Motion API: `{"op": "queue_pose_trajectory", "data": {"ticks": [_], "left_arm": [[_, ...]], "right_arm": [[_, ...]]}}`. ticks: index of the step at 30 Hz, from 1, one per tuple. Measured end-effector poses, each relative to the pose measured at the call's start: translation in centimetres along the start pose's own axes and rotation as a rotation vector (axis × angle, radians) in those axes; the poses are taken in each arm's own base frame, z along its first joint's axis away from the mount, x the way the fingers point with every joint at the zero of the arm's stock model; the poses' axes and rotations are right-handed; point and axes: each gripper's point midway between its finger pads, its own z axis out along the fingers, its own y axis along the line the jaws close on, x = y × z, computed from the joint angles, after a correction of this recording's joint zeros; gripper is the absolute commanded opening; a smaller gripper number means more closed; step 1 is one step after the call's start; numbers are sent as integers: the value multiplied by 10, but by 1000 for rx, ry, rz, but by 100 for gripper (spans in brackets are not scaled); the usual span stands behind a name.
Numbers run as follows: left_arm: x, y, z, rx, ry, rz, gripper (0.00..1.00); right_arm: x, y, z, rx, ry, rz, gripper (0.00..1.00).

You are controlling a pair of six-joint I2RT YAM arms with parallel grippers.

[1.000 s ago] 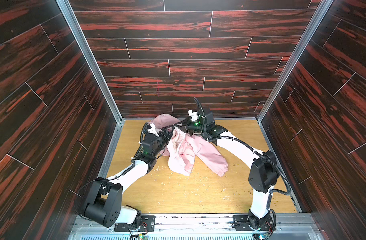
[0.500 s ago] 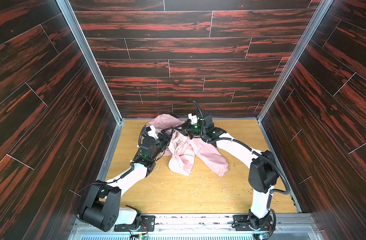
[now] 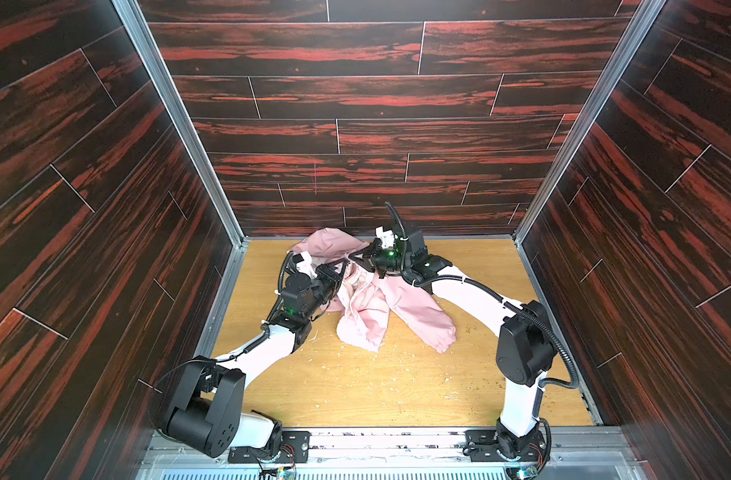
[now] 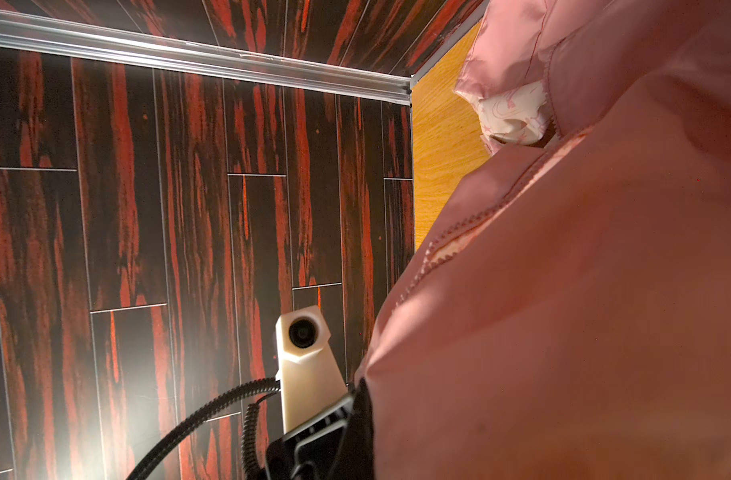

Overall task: Zip up the jacket
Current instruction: 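Hold the lowered jacket edges together near the floor with both grippers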

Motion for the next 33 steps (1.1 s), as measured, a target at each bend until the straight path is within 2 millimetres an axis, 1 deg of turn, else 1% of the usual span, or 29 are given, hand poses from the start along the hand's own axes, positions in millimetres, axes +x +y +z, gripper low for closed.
{"op": "queue_pose_trajectory", "data": {"ticks": [3, 11, 15, 19, 25, 29, 33], "left_arm": [[1, 1, 2, 6, 6, -7, 0], [1, 0, 4, 22, 9, -4, 0], [1, -3, 4, 32, 6, 11, 0], [0, -2, 3, 36, 0, 26, 0], [1, 2, 2, 30, -2, 33, 0], [1, 1, 2, 35, -4, 35, 0], [0, 0, 1, 38, -9, 38, 0]], "right_arm": [[0, -1, 0, 2, 0, 1, 0], [-1, 0, -1, -2, 4, 2, 0], [-1, 2, -1, -11, 9, 2, 12], [-1, 2, -2, -17, 14, 8, 18], [1, -4, -3, -14, 18, 29, 21], [1, -9, -4, -11, 21, 44, 22], [3, -9, -4, -13, 29, 49, 24]]}}
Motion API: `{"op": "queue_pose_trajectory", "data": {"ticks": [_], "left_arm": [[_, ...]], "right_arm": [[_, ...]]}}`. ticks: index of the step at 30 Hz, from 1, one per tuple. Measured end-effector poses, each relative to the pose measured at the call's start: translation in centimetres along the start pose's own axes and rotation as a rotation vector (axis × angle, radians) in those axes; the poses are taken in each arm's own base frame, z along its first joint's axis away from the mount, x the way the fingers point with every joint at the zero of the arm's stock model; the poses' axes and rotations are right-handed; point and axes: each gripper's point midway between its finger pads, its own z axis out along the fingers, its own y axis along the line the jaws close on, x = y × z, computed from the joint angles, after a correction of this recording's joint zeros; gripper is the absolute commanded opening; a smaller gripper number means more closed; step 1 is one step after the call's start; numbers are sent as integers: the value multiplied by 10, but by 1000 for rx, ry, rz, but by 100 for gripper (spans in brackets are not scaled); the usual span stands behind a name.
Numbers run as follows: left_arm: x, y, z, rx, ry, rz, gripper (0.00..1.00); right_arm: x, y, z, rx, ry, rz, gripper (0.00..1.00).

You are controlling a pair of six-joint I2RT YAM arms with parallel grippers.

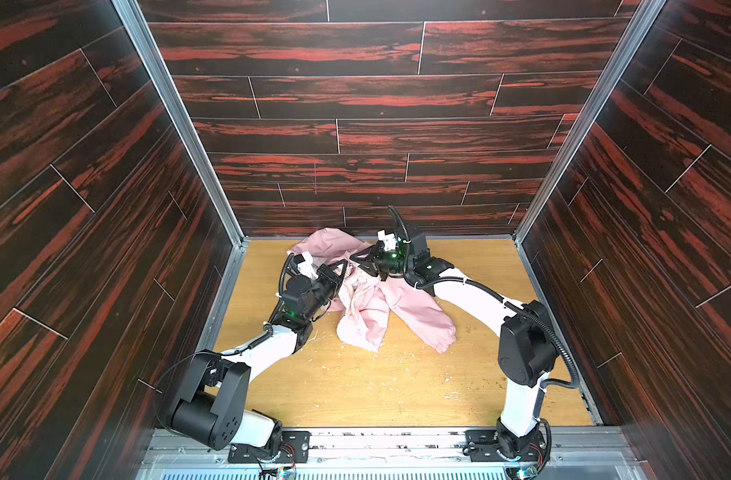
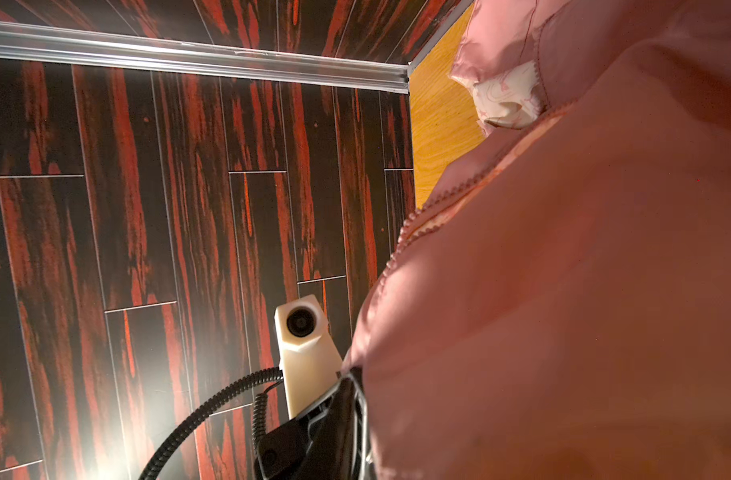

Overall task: Zip up the jacket
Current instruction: 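Hold the lowered jacket edges together near the floor with both grippers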

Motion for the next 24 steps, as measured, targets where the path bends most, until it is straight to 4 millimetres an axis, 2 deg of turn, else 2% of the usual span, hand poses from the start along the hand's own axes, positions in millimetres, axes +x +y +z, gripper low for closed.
{"op": "queue_pose_trajectory", "data": {"ticks": [6, 15, 24], "left_arm": [[-1, -1, 0, 3, -6, 1, 0], [0, 4, -2, -4, -10, 1, 0], [0, 2, -2, 1, -10, 1, 0]], "right_arm": [[4, -6, 1, 8, 16, 15, 20], [11, -15, -3, 7, 38, 61, 22], [5, -10, -8, -15, 22, 75, 30]]}}
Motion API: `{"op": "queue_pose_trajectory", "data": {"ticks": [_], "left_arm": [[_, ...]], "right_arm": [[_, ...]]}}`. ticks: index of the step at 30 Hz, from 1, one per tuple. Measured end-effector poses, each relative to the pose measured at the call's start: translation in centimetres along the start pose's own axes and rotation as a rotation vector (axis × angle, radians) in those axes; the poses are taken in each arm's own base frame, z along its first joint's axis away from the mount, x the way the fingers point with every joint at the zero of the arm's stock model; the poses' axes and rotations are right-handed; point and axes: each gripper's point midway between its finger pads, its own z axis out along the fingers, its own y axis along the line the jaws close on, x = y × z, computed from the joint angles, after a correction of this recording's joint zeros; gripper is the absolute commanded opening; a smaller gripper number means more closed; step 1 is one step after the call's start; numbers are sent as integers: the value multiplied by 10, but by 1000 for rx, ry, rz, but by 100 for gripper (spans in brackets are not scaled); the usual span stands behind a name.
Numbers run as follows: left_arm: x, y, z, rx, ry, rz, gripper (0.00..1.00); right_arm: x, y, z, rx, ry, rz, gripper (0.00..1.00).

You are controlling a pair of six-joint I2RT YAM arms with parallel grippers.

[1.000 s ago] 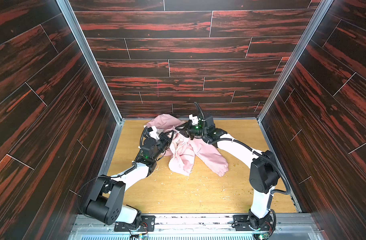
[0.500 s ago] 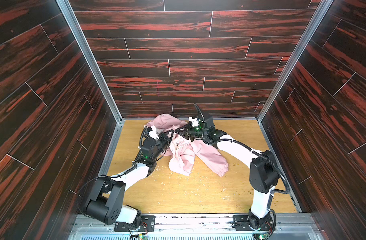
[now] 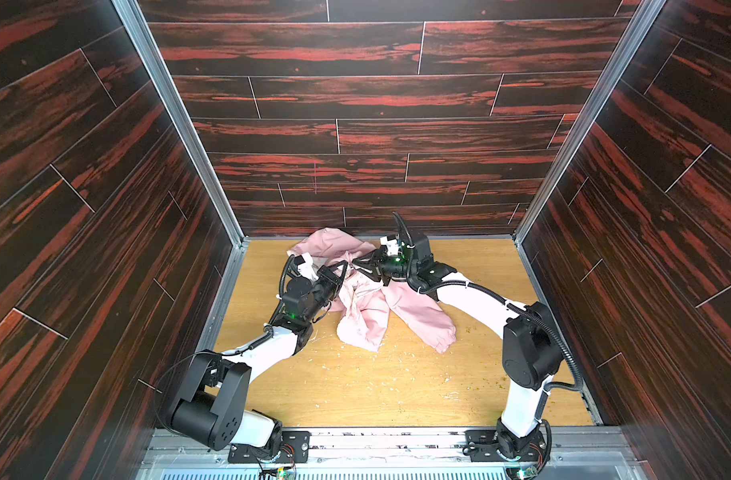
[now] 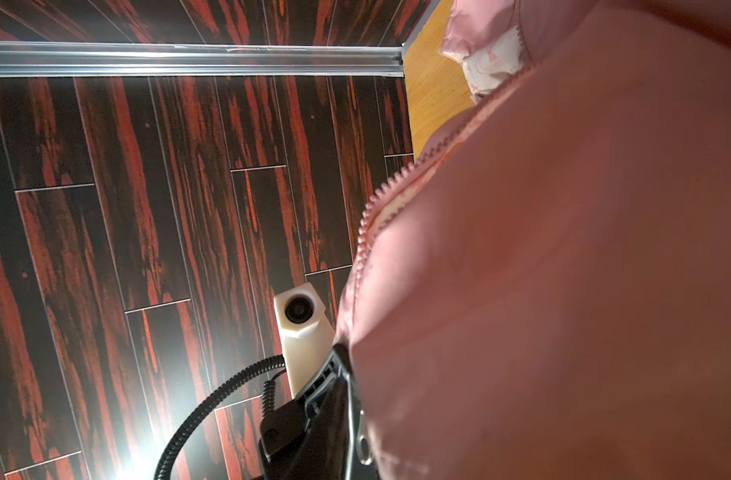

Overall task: Zip up the jacket
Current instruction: 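Hold the lowered jacket edges together near the floor with both grippers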

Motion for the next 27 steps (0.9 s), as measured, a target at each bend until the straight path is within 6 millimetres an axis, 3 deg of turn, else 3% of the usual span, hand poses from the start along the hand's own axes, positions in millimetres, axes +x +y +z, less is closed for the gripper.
{"op": "queue_pose_trajectory", "data": {"ticks": [4, 11, 27], "left_arm": [[0, 1, 0, -1, 0, -1, 0], [-1, -4, 0, 19, -5, 1, 0], [-1, -8, 0, 38, -5, -4, 0]], "right_arm": [[-2, 1, -1, -5, -5, 7, 27], [-4, 2, -2, -8, -8, 13, 14], [-1, 7, -2, -25, 12, 8, 14]]}}
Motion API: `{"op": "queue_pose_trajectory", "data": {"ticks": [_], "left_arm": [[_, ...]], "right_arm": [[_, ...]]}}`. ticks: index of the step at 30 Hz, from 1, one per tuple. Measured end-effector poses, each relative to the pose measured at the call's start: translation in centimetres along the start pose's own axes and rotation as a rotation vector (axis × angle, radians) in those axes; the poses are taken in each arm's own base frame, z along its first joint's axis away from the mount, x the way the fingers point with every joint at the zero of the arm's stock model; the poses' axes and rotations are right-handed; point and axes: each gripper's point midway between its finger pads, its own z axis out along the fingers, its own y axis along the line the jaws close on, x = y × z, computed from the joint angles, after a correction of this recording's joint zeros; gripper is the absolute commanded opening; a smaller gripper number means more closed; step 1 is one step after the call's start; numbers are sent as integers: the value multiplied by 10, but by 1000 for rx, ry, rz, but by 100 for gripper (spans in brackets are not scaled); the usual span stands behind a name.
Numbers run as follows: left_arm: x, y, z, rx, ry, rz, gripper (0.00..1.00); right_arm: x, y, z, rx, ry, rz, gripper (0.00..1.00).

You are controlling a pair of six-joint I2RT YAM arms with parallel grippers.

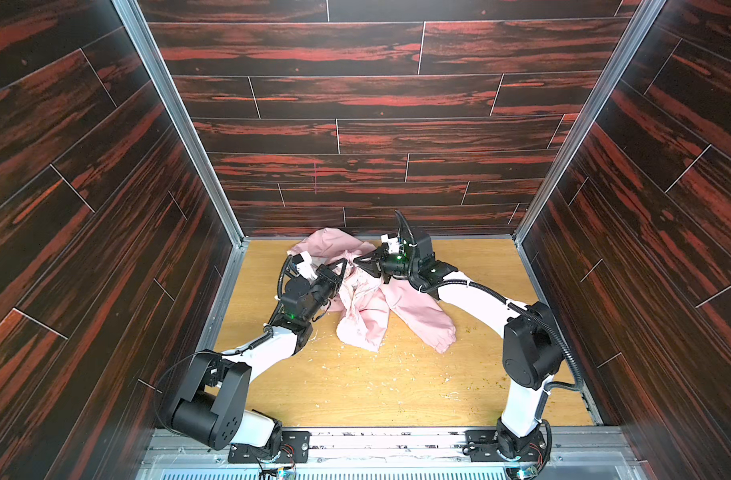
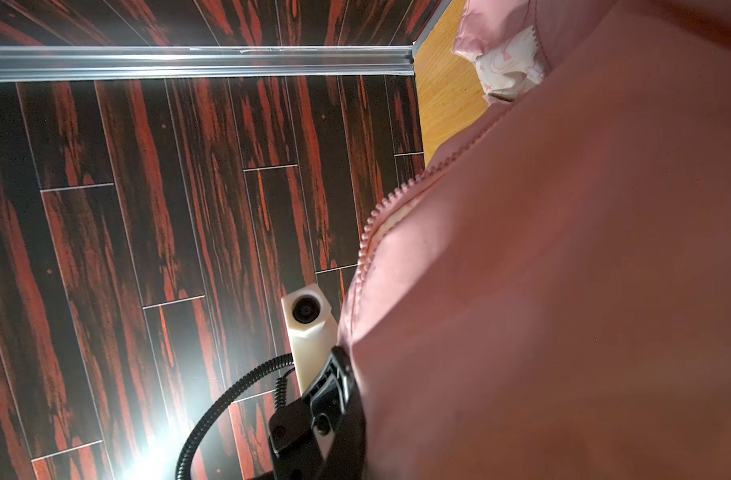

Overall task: Zip up the jacket
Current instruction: 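Hold the lowered jacket edges together near the floor with both grippers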

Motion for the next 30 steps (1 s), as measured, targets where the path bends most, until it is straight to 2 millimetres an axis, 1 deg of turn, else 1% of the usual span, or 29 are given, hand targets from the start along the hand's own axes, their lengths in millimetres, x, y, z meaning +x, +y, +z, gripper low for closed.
{"op": "queue_pose_trajectory", "data": {"ticks": [4, 7, 12, 15, 16, 17, 20, 22, 25, 27, 30], "left_arm": [[1, 3, 1, -5, 3, -2, 0], [1, 4, 1, -8, 5, -6, 0], [2, 3, 1, -1, 8, -13, 0], [2, 2, 2, 5, 9, -16, 0], [2, 1, 2, 6, 9, -17, 6], [2, 2, 2, 5, 9, -18, 15], [2, 3, 2, 1, 12, -23, 30], [3, 3, 2, 1, 15, -30, 34], [4, 5, 2, -5, 18, -36, 34], [4, 7, 2, -13, 20, -39, 29], [5, 8, 2, -19, 23, -41, 26]], "right_arm": [[1, 3, 0, -6, 5, -2, 14], [1, 6, 0, -16, 8, -5, 11], [2, 8, -1, -23, 12, -6, 2], [1, 8, -1, -24, 13, -3, 0], [1, 8, -1, -23, 13, -3, 0], [1, 8, -1, -24, 13, -3, 0], [1, 8, -1, -22, 12, -6, 0], [1, 7, -1, -20, 9, -12, 0], [0, 5, -1, -11, 2, -20, 0], [-1, 3, -1, -4, -2, -20, 0], [-2, 2, -1, 2, -7, -19, 0]]}}
